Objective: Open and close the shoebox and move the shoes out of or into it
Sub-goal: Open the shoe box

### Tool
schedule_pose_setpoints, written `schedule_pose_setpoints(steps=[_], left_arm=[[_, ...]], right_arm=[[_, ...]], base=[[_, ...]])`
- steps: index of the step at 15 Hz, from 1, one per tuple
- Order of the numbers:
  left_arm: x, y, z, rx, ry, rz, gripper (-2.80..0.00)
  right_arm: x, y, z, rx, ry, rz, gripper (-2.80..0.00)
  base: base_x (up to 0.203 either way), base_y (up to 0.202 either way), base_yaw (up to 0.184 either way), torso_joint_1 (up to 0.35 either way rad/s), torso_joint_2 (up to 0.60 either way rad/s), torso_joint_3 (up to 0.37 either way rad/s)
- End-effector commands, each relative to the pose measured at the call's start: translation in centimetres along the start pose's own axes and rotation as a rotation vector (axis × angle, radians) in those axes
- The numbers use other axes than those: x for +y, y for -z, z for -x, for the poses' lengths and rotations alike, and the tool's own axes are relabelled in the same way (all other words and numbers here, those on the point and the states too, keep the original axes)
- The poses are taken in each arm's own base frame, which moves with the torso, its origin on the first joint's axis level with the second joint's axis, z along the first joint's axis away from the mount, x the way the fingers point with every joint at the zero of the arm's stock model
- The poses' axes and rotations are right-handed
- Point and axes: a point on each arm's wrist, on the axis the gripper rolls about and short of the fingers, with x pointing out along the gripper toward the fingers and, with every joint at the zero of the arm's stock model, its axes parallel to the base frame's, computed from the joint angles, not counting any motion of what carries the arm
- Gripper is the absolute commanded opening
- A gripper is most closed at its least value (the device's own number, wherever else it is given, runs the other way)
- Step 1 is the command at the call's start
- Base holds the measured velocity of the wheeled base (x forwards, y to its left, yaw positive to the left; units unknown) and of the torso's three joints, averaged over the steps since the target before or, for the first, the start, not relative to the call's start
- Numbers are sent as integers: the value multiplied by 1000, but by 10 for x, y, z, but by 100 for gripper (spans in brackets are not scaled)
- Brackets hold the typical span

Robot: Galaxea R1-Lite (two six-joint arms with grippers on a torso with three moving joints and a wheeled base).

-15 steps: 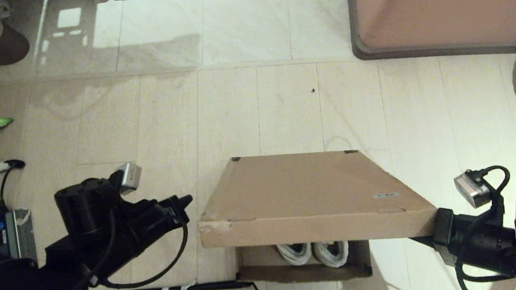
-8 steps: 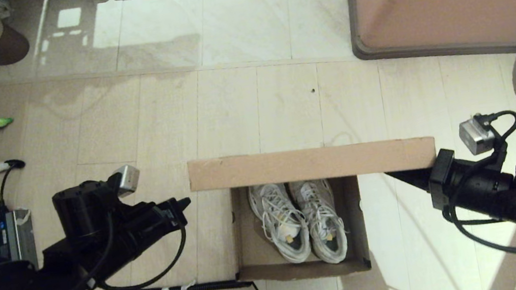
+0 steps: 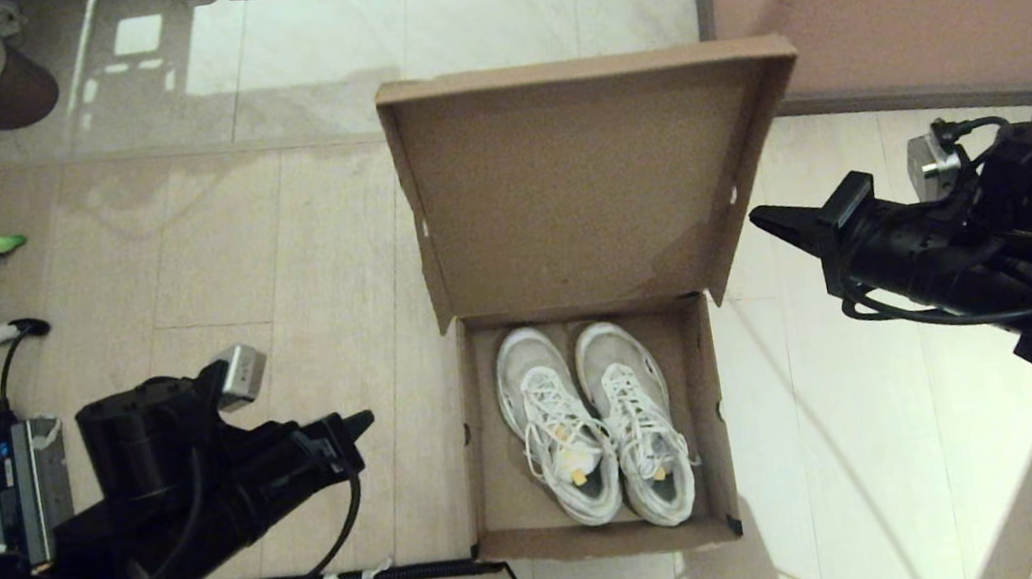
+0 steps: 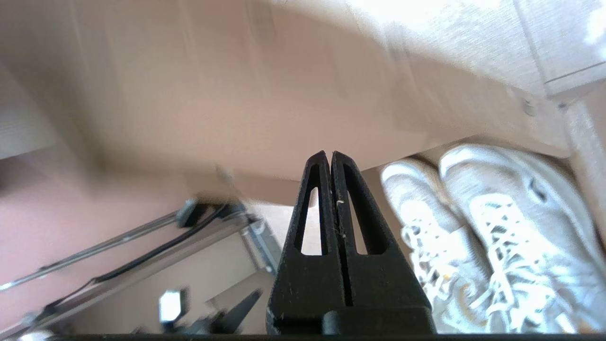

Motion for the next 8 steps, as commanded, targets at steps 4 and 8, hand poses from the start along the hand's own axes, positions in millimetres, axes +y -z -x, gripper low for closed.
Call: schedule_pose_setpoints(steps=[4,8], left_arm=[[7,-13,58,-125,-84,-17,-280],[32,-8,131,-251,-291,-51,-280]], right_arm=[[-4,55,30,214,63,362,-280],[0,123,74,474,161,642,-280]], base=[[0,0,0,0,0,0],[0,0,0,0,0,0]])
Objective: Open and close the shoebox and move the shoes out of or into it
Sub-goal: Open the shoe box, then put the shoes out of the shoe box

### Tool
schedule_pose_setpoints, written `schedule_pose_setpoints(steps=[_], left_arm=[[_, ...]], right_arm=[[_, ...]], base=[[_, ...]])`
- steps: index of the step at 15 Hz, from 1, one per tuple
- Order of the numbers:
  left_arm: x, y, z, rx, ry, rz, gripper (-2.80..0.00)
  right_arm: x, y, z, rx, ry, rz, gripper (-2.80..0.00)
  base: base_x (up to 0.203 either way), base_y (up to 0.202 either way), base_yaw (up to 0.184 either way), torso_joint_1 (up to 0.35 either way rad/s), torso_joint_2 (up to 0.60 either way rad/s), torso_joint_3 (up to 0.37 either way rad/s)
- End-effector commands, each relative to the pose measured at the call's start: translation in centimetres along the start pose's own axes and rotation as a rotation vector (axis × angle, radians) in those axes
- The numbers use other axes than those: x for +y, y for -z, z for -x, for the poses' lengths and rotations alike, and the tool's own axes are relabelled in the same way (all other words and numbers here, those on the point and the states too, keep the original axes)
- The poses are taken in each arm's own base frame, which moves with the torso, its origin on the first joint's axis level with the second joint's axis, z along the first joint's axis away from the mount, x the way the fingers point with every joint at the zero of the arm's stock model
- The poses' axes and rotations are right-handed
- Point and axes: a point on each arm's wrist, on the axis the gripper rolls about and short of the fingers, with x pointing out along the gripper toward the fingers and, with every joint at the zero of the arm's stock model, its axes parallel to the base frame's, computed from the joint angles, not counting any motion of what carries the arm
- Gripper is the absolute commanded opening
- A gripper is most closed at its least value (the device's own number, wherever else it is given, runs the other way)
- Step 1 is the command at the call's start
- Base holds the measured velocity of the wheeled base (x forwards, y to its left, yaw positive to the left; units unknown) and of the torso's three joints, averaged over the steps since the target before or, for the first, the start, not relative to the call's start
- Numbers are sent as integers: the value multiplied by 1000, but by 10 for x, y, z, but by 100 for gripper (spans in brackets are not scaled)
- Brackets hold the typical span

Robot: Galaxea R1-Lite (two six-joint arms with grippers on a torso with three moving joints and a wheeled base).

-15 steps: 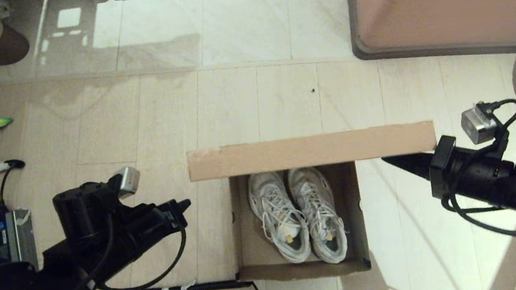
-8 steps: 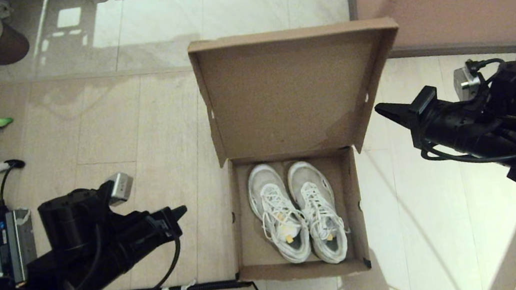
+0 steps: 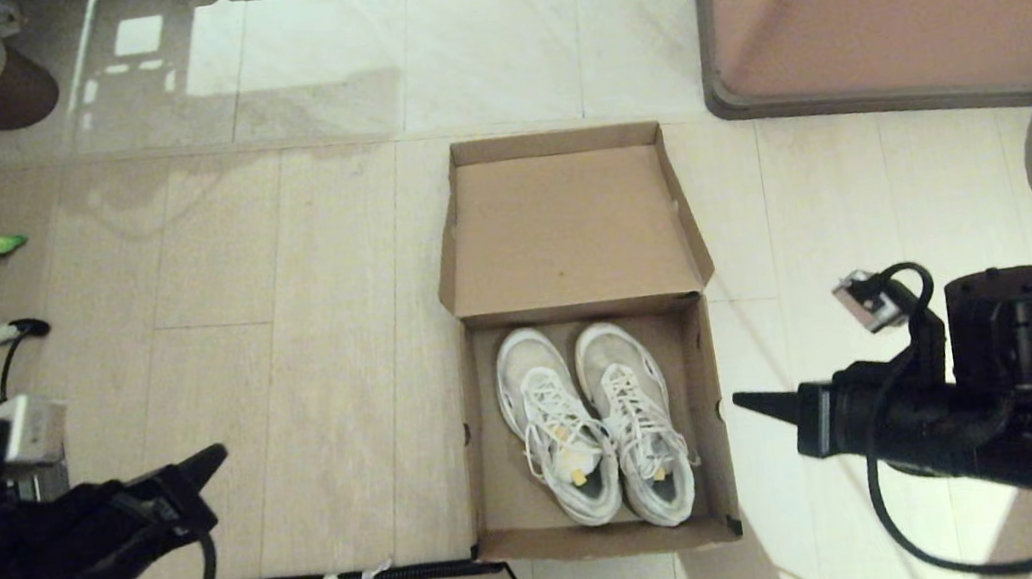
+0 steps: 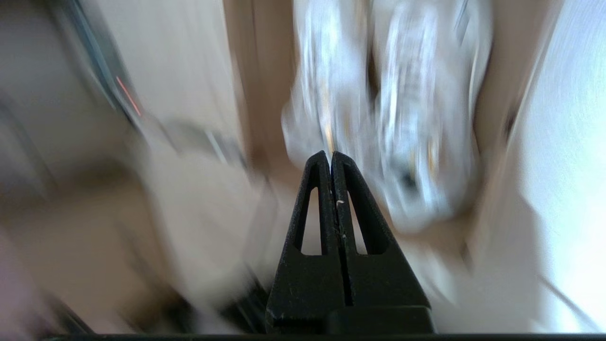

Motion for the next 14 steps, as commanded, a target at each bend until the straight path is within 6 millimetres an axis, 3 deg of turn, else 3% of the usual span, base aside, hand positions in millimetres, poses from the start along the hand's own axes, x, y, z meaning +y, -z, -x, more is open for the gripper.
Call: schedule_pose_setpoints(steps=[1,3,5,8,11,14], left_arm=[[8,1,45,-99,-60,-1,-280],[9,15,73,-121,-76,-10,-280],[6,19,90,-149,-72,-19,-280],[2,26,114,-170,-42,-45,-280],[-1,38,136,-147,-30,-69,-280],[-5,32,146,-136,-6,-86,-280]], right_arm=[[27,27,11,123,29,118,-280],[42,43,6,269,54,162,-280],[43,53,-11,339,75,171,-280],[40,66,-58,386,178,197,-280],[41,66,-104,342,289,227,-280],[37,75,-128,375,382,246,-280]], base=[[0,0,0,0,0,0],[0,0,0,0,0,0],[0,0,0,0,0,0],[0,0,0,0,0,0],[0,0,0,0,0,0],[0,0,0,0,0,0]])
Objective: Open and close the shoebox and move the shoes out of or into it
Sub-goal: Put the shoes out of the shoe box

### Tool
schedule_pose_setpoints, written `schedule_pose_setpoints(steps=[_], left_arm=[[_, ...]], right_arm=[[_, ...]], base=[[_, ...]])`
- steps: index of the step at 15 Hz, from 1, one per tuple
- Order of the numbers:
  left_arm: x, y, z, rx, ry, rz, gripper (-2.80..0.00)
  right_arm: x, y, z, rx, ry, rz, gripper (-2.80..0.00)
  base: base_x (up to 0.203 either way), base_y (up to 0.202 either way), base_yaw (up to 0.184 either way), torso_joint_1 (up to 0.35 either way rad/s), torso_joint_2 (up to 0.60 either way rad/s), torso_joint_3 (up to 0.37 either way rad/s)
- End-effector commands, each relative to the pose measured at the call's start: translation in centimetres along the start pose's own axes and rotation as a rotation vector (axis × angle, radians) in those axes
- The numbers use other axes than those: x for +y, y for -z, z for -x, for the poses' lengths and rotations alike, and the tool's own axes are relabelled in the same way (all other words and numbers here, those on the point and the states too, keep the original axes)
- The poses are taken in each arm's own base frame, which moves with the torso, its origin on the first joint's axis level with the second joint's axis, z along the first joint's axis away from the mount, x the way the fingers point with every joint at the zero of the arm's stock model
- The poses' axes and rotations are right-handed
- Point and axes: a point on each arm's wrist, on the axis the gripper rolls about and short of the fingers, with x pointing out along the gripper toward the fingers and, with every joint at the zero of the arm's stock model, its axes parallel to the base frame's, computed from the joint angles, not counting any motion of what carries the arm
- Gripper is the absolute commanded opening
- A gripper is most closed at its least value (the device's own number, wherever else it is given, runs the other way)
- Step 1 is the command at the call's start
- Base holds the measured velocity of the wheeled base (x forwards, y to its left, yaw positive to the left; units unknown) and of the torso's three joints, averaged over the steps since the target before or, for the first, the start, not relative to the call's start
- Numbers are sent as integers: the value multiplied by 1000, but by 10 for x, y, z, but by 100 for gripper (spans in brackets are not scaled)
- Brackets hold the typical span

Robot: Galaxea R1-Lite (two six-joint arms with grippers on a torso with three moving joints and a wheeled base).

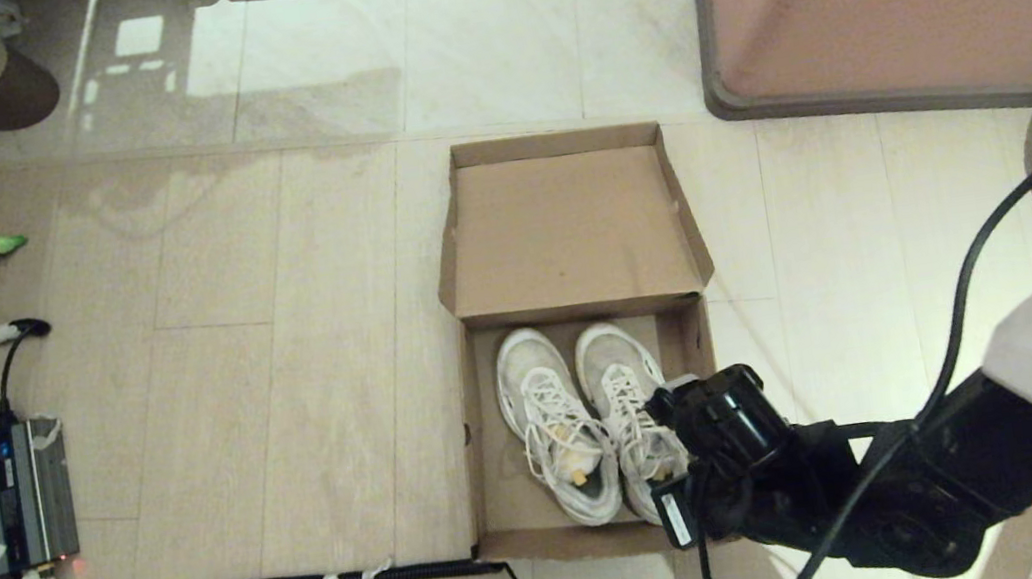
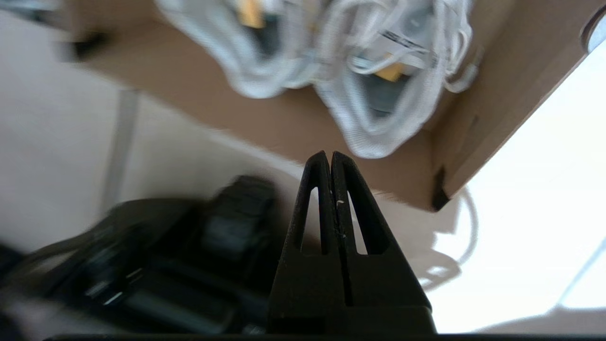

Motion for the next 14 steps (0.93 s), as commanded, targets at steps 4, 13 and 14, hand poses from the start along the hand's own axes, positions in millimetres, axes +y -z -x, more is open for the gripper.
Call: schedule_pose_setpoints(steps=[4,13,14], left_arm=[[-4,-10,9,-70,45,-34,-280],[-3,-16,2,-47,42,-36,-280],[-3,-18,1,-47,40,-36,-280]], right_arm=[[11,9,-39,58,27,14,-280],[23,-18,-57,-56,91,-44,0],[23,-18,-59,-55,96,-44,0]], base=[[0,0,0,0,0,0],[0,0,0,0,0,0],[0,0,0,0,0,0]])
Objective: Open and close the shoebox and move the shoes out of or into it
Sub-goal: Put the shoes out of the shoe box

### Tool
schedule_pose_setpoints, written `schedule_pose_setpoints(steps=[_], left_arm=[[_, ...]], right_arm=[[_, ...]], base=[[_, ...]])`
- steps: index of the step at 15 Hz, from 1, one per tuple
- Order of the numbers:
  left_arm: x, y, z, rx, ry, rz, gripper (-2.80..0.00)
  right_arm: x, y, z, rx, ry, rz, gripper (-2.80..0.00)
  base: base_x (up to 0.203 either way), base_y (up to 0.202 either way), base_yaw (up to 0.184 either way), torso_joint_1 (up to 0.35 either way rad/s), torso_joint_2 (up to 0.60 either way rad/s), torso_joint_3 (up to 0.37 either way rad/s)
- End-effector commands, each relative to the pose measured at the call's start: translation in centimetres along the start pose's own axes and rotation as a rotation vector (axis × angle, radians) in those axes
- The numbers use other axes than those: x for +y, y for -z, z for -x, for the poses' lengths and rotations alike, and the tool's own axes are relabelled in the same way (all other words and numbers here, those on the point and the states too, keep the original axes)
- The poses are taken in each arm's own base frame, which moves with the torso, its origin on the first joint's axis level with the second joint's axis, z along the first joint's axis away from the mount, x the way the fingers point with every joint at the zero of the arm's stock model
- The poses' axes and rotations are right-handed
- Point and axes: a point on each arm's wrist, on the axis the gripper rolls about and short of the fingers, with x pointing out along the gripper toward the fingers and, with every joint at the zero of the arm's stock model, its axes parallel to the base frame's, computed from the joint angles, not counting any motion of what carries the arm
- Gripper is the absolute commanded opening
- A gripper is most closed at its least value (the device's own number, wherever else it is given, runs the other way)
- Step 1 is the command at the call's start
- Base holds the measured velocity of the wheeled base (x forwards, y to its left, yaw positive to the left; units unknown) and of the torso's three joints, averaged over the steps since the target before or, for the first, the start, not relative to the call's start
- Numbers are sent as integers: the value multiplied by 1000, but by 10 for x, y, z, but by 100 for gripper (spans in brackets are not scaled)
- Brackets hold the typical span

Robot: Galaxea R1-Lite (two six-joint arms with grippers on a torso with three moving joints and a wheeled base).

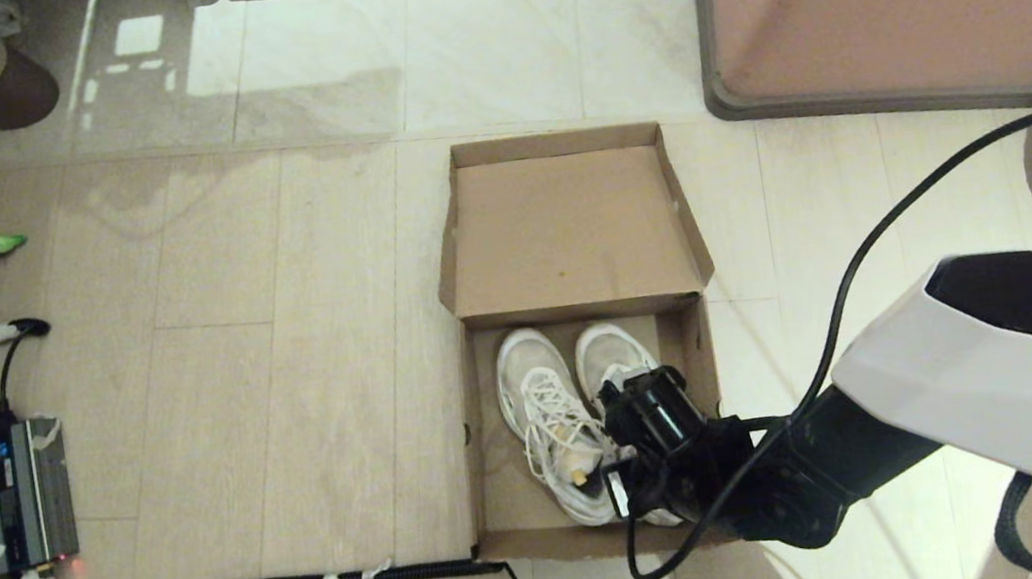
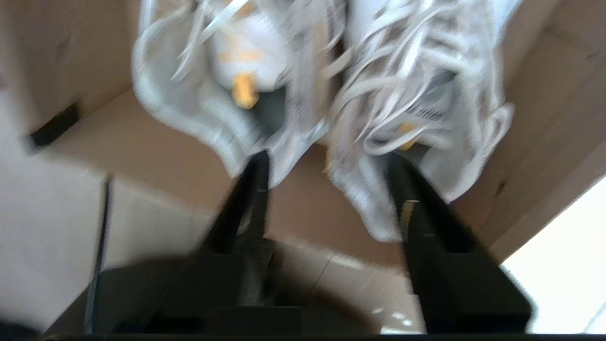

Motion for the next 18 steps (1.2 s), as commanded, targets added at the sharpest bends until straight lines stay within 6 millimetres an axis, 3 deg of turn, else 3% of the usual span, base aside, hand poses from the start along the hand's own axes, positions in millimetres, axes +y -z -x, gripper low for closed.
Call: schedule_pose_setpoints(steps=[1,7,11,18], left_arm=[[1,-2,-4,11,-2,3,-280],[0,-17,-8,-17,0,-21,-280],[1,-26,-18,-1,1,-38,-280],[1,-71,-52,-30,16,-117,-280]], right_arm=[[1,4,-8,17,19,3,0],[0,-1,-54,21,54,-27,0],[-12,-5,-68,71,125,-29,0],[-13,-2,-92,86,140,-35,0]], base=[[0,0,0,0,0,0],[0,0,0,0,0,0],[0,0,0,0,0,0],[0,0,0,0,0,0]])
